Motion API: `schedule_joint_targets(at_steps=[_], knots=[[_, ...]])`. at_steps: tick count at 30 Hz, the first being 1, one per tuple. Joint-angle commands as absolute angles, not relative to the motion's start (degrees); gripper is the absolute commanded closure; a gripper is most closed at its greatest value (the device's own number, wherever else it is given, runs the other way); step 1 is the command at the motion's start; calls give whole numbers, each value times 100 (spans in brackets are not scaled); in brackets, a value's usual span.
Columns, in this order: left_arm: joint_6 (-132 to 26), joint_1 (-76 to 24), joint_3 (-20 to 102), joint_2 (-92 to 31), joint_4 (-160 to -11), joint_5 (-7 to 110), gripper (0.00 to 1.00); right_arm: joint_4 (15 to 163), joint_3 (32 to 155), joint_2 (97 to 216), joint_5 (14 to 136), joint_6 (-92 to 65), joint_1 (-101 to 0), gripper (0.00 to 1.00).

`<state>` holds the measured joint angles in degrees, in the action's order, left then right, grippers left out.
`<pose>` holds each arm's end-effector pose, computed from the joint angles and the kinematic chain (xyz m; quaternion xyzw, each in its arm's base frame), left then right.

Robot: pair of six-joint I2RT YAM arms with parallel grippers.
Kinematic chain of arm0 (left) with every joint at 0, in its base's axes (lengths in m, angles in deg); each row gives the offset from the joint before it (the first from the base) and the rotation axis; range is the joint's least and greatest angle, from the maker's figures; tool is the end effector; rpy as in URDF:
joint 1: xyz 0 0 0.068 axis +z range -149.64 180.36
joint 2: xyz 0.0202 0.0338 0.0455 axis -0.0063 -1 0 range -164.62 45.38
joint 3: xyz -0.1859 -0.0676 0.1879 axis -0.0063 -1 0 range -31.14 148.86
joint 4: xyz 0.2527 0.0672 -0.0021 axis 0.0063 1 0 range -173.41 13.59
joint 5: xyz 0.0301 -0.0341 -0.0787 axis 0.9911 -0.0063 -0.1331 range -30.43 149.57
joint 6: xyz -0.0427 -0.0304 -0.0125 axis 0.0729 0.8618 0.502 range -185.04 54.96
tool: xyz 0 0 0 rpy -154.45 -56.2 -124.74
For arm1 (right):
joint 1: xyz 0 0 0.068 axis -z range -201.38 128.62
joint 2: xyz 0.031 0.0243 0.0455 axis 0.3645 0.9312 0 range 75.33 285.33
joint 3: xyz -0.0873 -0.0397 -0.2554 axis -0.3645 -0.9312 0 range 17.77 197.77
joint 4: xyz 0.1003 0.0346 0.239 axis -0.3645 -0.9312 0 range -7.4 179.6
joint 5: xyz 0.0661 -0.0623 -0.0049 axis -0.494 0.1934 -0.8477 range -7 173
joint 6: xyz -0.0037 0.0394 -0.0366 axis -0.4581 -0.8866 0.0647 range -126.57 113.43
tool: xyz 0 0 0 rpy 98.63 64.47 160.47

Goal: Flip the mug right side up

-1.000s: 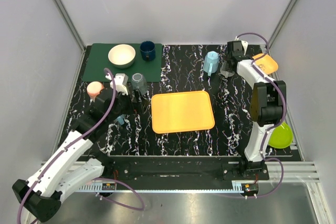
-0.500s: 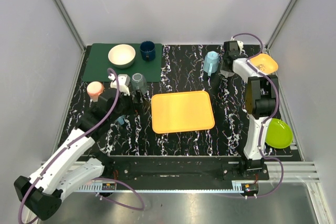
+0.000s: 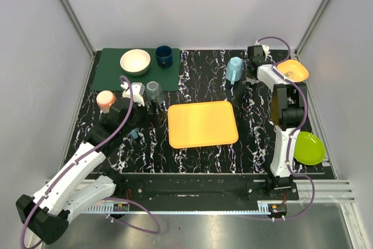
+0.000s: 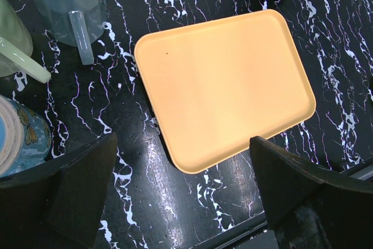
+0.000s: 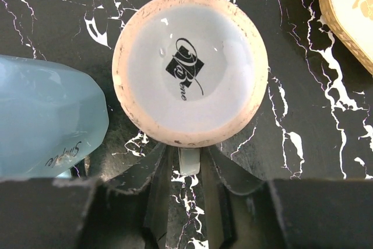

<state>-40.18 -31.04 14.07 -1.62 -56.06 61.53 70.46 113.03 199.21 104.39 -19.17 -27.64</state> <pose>0.1563 -0.0939 0.3056 0.0405 0.8612 -0.2258 0.4535 0.4816 0.0398 0.1887 0.1175 0.9115 -0.1128 0.3777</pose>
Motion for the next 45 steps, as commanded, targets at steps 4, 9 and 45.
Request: schedule_joint_targets(at_steps=[4, 9, 45], knots=[[-4034, -3093, 1368, -164, -5757, 6177, 1, 7229, 11533, 19970, 10409, -1896, -2709, 83], [-4026, -3101, 1368, -182, -5766, 6159, 1, 7167, 11507, 19935, 10374, -1948, -2648, 96], [-416, -3346, -810, -118, -11492, 3892, 1, 8596, 6419, 12342, 6446, -5873, -2806, 100]])
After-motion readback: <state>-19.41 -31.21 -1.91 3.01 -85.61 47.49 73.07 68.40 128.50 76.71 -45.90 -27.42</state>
